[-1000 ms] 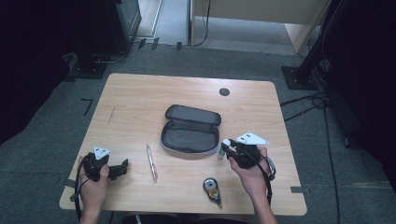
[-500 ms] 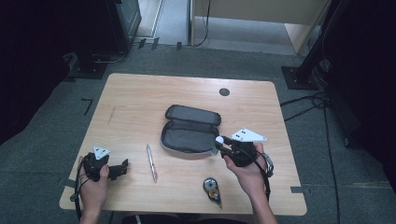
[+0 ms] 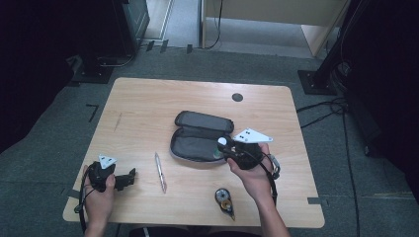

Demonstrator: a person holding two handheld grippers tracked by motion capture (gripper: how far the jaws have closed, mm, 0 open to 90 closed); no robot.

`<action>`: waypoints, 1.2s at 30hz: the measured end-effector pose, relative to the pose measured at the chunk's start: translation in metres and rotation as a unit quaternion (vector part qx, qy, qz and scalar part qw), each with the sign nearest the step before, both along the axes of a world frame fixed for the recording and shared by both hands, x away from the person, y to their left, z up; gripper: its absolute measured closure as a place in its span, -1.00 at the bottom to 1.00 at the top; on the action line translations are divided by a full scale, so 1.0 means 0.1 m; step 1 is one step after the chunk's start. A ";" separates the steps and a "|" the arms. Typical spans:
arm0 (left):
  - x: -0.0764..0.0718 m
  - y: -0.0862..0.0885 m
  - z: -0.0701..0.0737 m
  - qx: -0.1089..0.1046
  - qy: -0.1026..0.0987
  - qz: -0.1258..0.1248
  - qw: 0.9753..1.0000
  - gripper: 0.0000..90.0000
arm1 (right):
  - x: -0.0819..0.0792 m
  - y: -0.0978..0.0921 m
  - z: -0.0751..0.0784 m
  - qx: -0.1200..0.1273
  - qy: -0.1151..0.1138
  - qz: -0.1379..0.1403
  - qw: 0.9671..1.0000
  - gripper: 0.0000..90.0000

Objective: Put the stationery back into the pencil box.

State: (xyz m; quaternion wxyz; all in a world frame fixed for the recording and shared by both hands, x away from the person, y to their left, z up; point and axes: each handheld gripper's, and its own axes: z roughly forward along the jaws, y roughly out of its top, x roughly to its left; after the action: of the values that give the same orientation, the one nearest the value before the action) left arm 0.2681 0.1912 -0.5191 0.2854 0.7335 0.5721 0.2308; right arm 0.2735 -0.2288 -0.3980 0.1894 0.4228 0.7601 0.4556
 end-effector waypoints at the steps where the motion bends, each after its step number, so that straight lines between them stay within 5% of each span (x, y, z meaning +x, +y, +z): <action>1: 0.00 0.00 0.00 0.000 0.000 0.000 1.000 -1.00 | 0.01 0.01 0.00 0.001 -0.002 0.001 1.000 0.46; 23: 0.00 0.00 0.00 0.000 0.000 0.000 1.000 -1.00 | 0.50 0.22 -0.34 -0.016 -0.011 -0.015 1.000 0.46; 36: 0.00 0.00 0.00 -0.001 -0.001 0.001 1.000 -1.00 | 0.51 0.23 -0.55 -0.035 -0.001 -0.019 0.999 0.46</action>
State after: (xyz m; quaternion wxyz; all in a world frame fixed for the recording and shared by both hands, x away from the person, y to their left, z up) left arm 0.2681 0.1910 -0.5193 0.2866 0.7324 0.5727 0.2312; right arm 0.3242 -0.2062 -0.4527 0.2134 0.4301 0.7670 0.4256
